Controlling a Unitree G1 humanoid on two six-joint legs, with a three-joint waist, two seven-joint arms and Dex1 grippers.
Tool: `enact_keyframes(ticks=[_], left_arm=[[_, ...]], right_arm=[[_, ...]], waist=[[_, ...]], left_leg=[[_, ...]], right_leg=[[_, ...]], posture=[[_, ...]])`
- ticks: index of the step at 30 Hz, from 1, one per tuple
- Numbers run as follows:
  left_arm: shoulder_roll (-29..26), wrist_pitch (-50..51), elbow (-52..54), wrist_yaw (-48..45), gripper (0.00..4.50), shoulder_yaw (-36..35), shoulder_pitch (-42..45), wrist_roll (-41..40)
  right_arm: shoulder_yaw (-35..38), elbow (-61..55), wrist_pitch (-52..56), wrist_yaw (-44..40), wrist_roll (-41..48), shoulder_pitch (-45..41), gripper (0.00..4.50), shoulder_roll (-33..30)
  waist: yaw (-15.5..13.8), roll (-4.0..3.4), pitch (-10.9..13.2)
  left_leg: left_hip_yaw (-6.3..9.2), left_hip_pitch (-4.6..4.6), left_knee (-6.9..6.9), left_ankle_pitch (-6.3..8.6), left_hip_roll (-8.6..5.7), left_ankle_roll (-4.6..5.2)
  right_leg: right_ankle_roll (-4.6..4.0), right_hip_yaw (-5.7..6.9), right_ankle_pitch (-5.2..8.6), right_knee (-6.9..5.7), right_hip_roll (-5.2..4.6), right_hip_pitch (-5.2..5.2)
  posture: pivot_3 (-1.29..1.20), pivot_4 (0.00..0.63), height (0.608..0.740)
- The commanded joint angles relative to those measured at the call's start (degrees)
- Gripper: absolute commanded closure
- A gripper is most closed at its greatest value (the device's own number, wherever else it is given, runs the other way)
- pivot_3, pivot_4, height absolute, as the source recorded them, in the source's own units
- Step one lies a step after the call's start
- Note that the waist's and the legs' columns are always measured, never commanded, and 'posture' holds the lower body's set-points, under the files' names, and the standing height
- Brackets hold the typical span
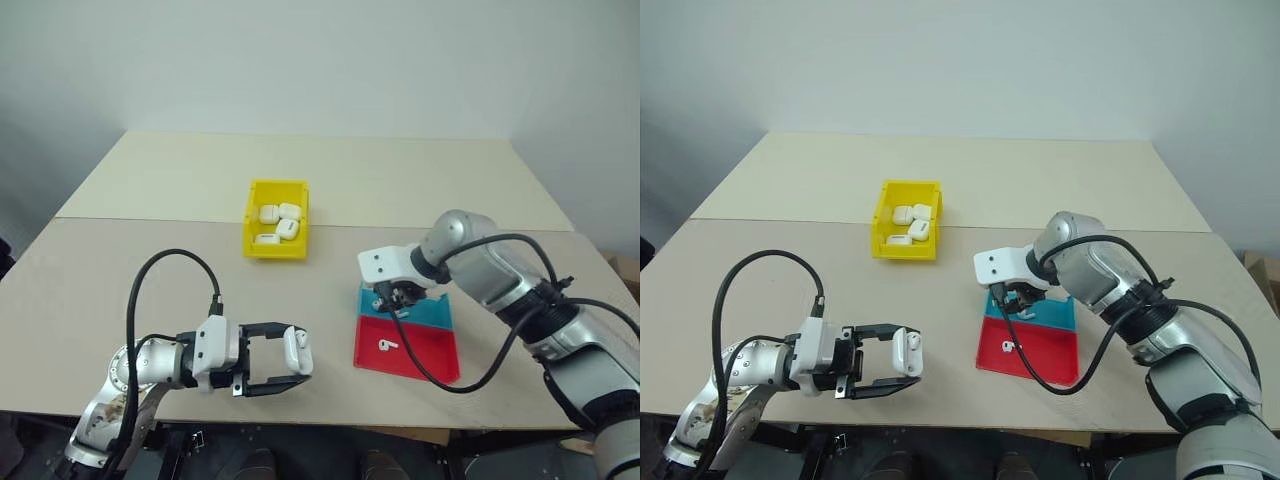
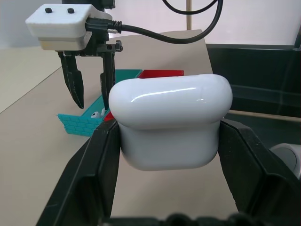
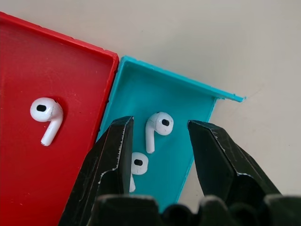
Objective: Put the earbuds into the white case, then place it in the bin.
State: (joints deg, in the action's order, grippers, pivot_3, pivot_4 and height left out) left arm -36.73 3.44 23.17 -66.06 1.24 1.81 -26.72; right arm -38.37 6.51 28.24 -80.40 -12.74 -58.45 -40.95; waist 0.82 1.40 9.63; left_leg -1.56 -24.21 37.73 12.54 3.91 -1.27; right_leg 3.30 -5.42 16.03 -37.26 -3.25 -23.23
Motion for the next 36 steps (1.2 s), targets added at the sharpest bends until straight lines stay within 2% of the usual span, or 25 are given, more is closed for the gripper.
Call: enact_keyframes(ticks=[1,14,30,34,36], left_arm=[[0.2,-1.1,2.3,1.1,1.7,0.1,0.1,0.1],[0.1,-1.4,1.7,1.1,1.7,1.2,1.7,0.6],[-0.2,-2.1,2.1,1.7,1.7,1.0,0.4,0.9],[-0.2,-2.1,2.0,1.8,1.7,1.1,0.5,1.0],[-0.1,-2.1,1.9,1.9,1.7,1.1,0.6,1.0]], right_arm=[[0.5,0.9,-0.2,0.1,-2.0,-0.5,2.24,0.6],[0.2,2.4,0.6,0.0,-5.8,1.0,2.24,3.3],[0.7,3.0,-1.0,0.2,-7.8,1.7,2.24,3.5],[0.8,2.7,-1.6,0.3,-7.9,2.0,3.31,3.3],[0.9,2.8,-1.8,0.4,-7.9,2.0,3.31,3.3]], waist=[[0.0,0.0,0.0],[0.0,-0.01,0.0],[0.0,-0.01,0.0],[0.0,-0.01,0.0],[0.0,-0.01,0.0]], left_leg=[[0.0,0.0,0.0,0.0,0.0,0.0],[0.0,0.01,0.02,0.0,-0.01,0.0],[0.0,0.06,0.06,0.0,-0.01,0.0],[0.0,0.06,0.06,-0.01,-0.01,0.0],[0.0,0.06,0.06,-0.01,-0.01,0.0]], right_leg=[[0.0,0.0,0.0,0.0,0.0,0.0],[0.0,0.0,0.0,-0.06,0.0,0.0],[-0.01,-0.01,0.0,-0.24,0.01,-0.01],[-0.01,-0.01,0.0,-0.24,0.01,-0.01],[-0.01,-0.01,0.0,-0.25,0.02,-0.01]], posture=[[0.0,0.15,0.74],[0.0,0.15,0.74],[0.0,0.15,0.74],[0.0,0.15,0.74],[0.0,0.15,0.74]])
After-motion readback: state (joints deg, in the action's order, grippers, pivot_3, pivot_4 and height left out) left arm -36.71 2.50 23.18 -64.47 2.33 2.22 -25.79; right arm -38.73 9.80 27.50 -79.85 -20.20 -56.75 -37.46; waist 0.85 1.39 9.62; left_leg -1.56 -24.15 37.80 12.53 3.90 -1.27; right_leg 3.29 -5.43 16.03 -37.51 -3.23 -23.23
